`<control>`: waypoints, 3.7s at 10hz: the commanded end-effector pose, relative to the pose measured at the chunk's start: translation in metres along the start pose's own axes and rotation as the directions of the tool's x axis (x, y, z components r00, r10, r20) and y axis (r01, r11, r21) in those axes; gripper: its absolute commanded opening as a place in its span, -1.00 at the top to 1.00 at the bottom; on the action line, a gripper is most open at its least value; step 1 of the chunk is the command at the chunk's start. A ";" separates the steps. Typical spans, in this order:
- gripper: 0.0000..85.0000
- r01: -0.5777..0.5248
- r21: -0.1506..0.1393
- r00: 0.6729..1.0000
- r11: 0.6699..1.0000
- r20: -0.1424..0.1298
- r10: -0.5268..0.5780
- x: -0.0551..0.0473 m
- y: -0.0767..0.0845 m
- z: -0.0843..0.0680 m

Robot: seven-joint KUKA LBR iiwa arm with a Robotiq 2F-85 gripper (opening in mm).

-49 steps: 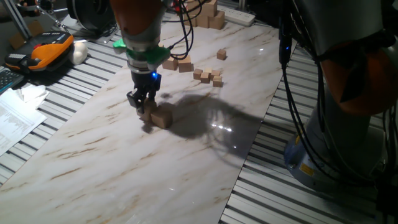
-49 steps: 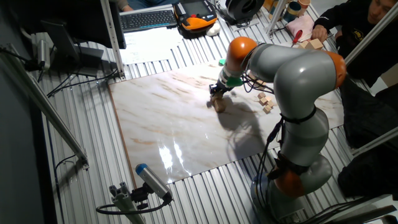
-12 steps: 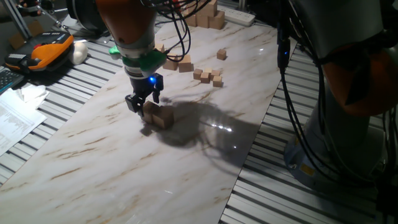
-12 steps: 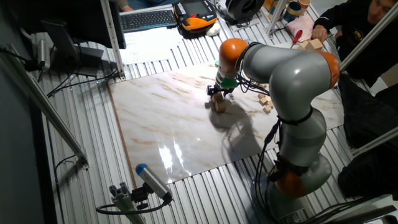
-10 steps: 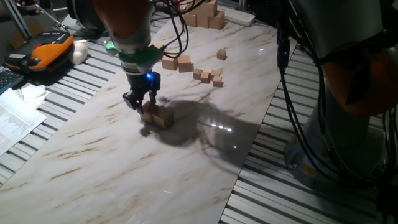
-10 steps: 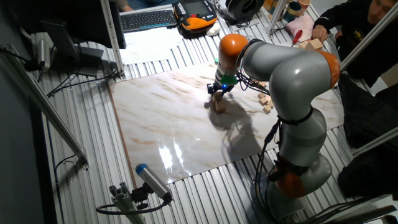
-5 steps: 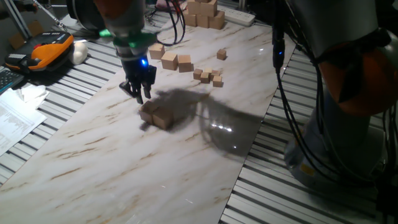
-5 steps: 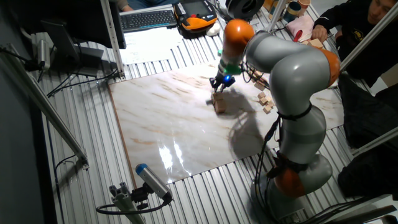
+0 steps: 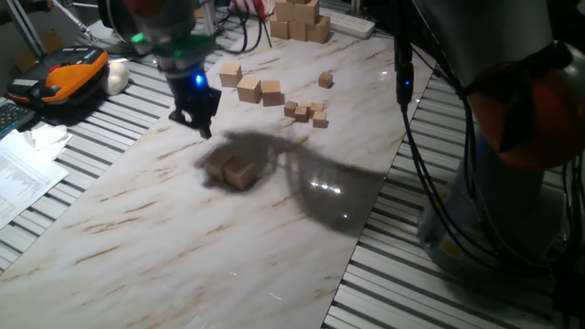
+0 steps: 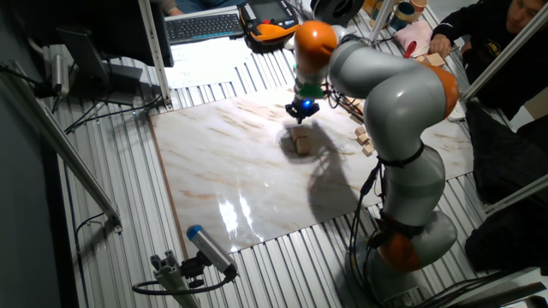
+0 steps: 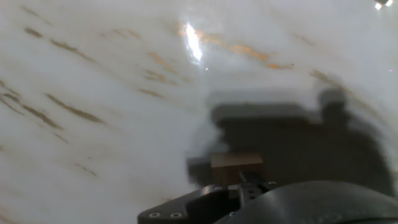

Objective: Stack the blocks into a pyramid shape

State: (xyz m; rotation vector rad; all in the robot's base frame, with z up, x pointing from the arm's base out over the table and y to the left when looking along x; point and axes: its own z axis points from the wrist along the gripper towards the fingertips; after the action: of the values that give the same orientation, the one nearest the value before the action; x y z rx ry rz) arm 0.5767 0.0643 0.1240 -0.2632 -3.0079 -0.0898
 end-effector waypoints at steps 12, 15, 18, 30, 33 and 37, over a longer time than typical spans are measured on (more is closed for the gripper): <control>1.00 0.023 0.088 0.995 0.996 0.090 -0.031 -0.029 -0.059 -0.007; 1.00 -0.019 0.092 0.992 0.996 0.127 0.007 -0.032 -0.070 -0.006; 1.00 -0.078 0.048 0.992 0.996 0.102 0.073 -0.032 -0.070 -0.006; 0.60 -0.370 0.027 0.927 0.929 0.082 0.367 -0.068 -0.084 -0.005; 0.20 -0.404 0.023 0.911 0.914 0.101 0.400 -0.100 -0.101 -0.012; 0.20 -0.459 0.008 0.884 0.889 0.101 0.456 -0.132 -0.119 -0.020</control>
State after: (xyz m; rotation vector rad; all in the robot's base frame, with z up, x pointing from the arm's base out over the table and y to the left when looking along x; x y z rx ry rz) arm 0.6873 -0.0769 0.1217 -0.9946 -2.9397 0.0176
